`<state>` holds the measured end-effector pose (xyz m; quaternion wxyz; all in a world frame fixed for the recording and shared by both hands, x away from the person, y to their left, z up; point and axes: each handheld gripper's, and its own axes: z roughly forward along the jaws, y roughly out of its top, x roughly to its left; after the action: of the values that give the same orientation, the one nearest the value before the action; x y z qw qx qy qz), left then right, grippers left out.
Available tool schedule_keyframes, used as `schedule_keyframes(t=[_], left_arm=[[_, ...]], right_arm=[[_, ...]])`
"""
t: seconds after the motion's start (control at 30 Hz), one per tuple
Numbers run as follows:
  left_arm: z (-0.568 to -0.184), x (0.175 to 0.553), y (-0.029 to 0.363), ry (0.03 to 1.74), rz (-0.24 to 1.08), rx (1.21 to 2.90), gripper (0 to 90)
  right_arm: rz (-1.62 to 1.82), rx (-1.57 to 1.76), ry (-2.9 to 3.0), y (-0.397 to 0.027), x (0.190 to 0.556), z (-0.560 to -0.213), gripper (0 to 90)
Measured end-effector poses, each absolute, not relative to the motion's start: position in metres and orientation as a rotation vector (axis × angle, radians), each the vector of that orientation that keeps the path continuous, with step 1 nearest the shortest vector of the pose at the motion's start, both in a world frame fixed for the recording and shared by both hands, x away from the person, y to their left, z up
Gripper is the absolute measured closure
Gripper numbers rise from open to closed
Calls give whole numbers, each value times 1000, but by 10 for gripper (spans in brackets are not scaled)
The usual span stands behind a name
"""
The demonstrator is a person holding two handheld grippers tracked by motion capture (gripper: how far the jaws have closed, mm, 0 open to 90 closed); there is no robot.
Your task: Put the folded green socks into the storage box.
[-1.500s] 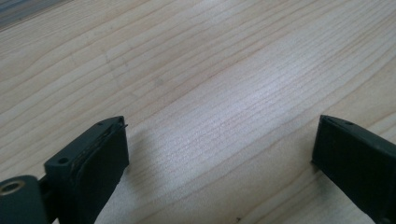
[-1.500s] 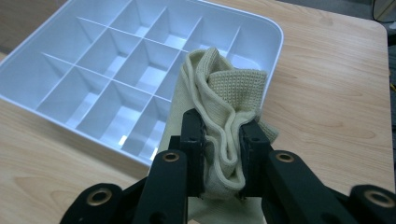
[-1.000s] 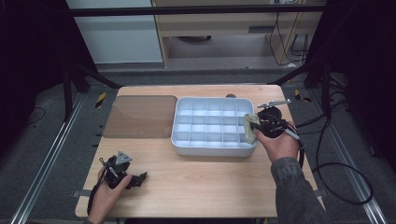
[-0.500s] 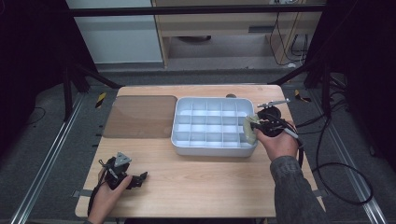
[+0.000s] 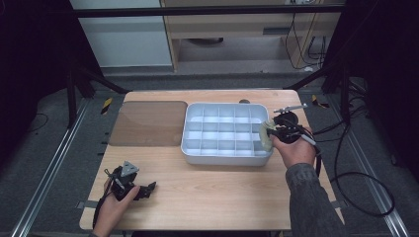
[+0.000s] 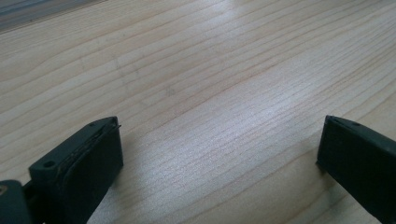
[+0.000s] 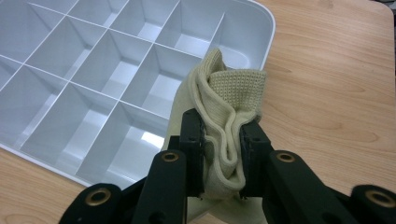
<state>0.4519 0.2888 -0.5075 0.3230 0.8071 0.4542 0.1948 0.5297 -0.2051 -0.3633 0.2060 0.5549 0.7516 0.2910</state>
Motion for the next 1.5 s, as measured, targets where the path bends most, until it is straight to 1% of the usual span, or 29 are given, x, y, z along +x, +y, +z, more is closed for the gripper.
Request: schedule_keyframes(t=[0.2, 0.43, 0.7, 1.0, 1.5], left_arm=[[-507, 452, 289, 1193, 512, 2119, 0], [-508, 452, 289, 1192, 512, 2118, 0], [-508, 452, 289, 1193, 512, 2118, 0], [-508, 452, 289, 1192, 512, 2118, 0], [-508, 452, 289, 1193, 513, 2116, 0]], right_arm=[[775, 1535, 2094, -205, 531, -365, 758], [709, 1503, 2132, -195, 532, -375, 759], [665, 1490, 2153, -191, 534, -380, 760], [642, 1500, 2188, -184, 537, -394, 762], [637, 1503, 2208, -180, 544, -405, 762]])
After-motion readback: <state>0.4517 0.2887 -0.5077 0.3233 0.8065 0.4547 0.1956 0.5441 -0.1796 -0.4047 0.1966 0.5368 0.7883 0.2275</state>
